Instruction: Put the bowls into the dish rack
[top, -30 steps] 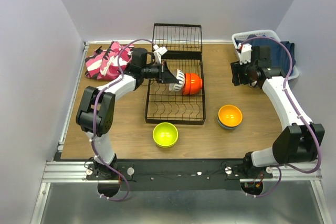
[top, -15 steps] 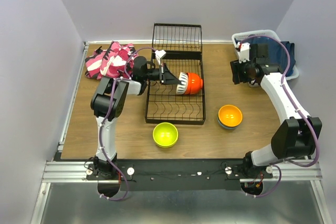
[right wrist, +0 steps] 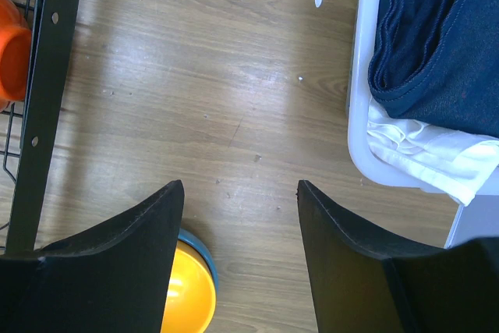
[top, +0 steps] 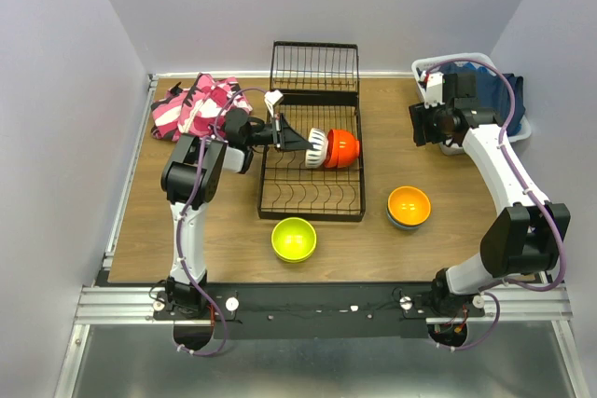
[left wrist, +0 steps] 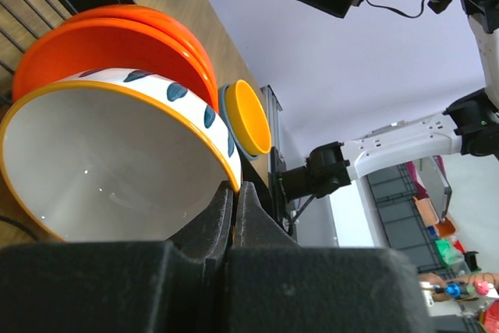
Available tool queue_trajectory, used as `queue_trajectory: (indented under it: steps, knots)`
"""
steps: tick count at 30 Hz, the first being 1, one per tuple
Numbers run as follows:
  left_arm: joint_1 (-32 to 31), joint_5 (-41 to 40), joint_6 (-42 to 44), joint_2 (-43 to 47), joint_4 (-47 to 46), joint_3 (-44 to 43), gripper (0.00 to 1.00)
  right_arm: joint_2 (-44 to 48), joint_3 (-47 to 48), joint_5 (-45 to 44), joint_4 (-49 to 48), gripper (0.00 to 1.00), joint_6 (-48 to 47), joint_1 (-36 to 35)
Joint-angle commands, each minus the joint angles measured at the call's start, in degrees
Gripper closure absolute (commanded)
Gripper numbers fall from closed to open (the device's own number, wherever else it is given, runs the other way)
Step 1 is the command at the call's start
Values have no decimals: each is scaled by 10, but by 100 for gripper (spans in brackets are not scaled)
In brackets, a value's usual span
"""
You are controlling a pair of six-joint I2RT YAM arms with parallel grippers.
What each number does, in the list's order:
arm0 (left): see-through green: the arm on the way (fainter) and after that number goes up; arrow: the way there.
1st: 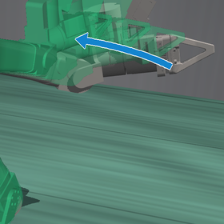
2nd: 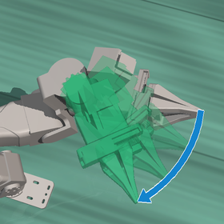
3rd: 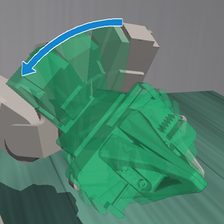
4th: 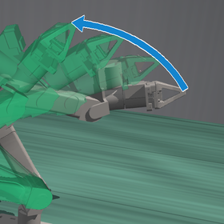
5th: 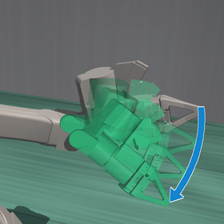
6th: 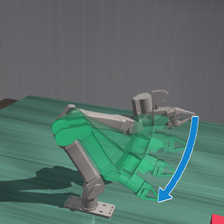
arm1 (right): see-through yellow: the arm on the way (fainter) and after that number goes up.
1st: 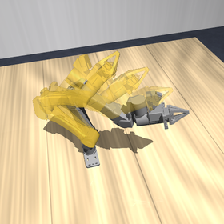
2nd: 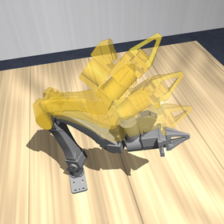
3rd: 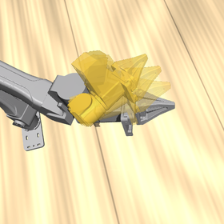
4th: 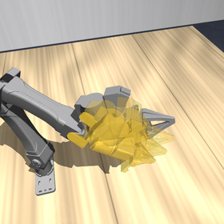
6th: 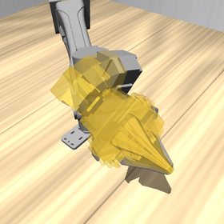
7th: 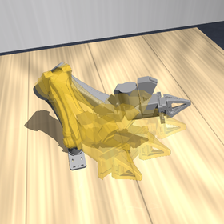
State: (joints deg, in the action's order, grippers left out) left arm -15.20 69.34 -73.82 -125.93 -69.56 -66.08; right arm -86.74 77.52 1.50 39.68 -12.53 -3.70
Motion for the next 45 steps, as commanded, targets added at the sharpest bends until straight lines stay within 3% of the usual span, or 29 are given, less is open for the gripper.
queue_trajectory:
  steps: [1, 5, 6, 7, 8, 13, 18, 22, 25, 30, 33, 35, 40, 45]
  knots:
    - [4, 5, 67, 12, 47, 20, 100, -7, 19, -11, 9, 32, -6, -3]
    - [8, -26, 189, 35, 182, 25, 100, -5, 17, -10, 9, 32, -6, -3]
    - [9, -35, 216, 41, 254, 25, 99, -3, 16, -10, 10, 32, -5, -3]
    - [9, -42, 275, 52, 292, 19, 91, -2, 15, -10, 9, 32, -6, -3]
    - [9, -50, 302, 57, 329, 15, 89, 0, 13, -8, 9, 32, -5, -3]
    - [10, -89, 401, 87, 467, -2, 71, 9, 3, -3, 8, 32, -3, -3]
    - [11, -132, 539, 139, 616, -19, 58, 18, -7, 2, 5, 32, -3, -3]
    - [11, -160, 632, 186, 699, -27, 44, 29, -18, 6, -2, 32, -4, -3]
    - [11, -154, 662, 204, 735, -26, 39, 37, -28, 9, -6, 32, -3, -3]
    - [1, -149, 665, 219, 747, -41, 38, 48, -41, 14, -1, 32, -6, -3]
    - [-1, -176, 727, 254, 813, -52, 38, 55, -52, 16, 1, 32, -8, -3]
    - [-1, -196, 790, 287, 914, -65, 38, 62, -58, 18, -1, 32, -10, -3]
    - [-1, -232, 1053, 396, 1154, -62, 37, 71, -68, 29, -8, 32, -9, -3]
    - [-4, -234, 1233, 476, 1320, -31, 36, 69, -60, 55, -4, 32, -21, -3]
